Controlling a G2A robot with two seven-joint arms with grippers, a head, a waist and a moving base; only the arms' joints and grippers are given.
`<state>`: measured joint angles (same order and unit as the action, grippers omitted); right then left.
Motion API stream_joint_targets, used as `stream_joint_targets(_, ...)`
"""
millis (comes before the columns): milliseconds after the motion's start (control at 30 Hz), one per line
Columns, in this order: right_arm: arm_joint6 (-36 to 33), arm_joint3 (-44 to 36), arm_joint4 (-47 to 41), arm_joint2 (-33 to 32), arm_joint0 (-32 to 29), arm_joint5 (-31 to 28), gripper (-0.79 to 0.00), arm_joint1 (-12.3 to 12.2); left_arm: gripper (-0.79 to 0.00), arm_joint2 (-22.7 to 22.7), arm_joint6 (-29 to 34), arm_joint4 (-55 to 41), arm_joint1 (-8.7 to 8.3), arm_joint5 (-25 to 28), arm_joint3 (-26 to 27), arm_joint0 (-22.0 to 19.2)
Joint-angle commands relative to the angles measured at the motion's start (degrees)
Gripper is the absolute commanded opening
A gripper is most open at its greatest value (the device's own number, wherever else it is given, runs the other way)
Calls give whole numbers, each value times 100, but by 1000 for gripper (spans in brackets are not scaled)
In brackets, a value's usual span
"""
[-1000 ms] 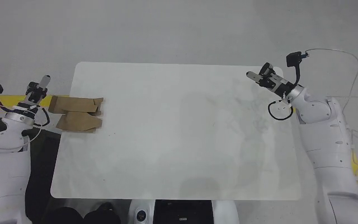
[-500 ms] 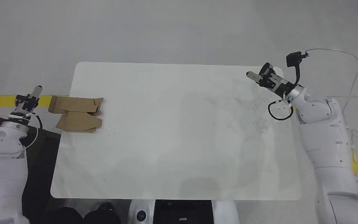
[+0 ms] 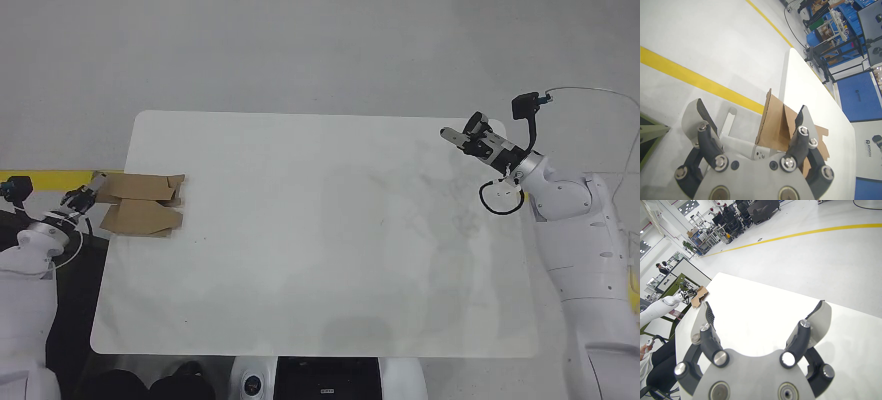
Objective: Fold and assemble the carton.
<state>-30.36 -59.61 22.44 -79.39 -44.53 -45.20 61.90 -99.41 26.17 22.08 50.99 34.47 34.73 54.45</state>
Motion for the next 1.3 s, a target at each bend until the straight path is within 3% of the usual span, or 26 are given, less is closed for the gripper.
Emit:
stream_joint_targets(0, 0, 0, 0, 0, 0, 0, 0, 0, -428, 43, 189, -143, 15, 12, -93, -70)
stream_joint_targets(33, 0, 0, 0, 0, 0, 0, 0, 0, -563, 55, 286, -235, 22, 20, -133, -101)
stream_joint_targets(67, 0, 0, 0, 0, 0, 0, 0, 0, -751, 62, 386, -321, 25, 23, -177, -131)
stream_joint_targets(100, 0, 0, 0, 0, 0, 0, 0, 0, -785, 71, 496, -379, 25, 48, -204, -158)
stream_joint_targets(367, 0, 0, 0, 0, 0, 0, 0, 0, -785, 5, 1248, -1161, 17, 147, -317, -284)
stream_joint_targets(667, 0, 0, 0, 0, 0, 0, 0, 0, -785, -119, 1936, -2003, -17, 127, -11, -228)
stream_joint_targets(1267, 0, 0, 0, 0, 0, 0, 0, 0, -785, -375, 1970, -3466, -17, -297, 1903, 420)
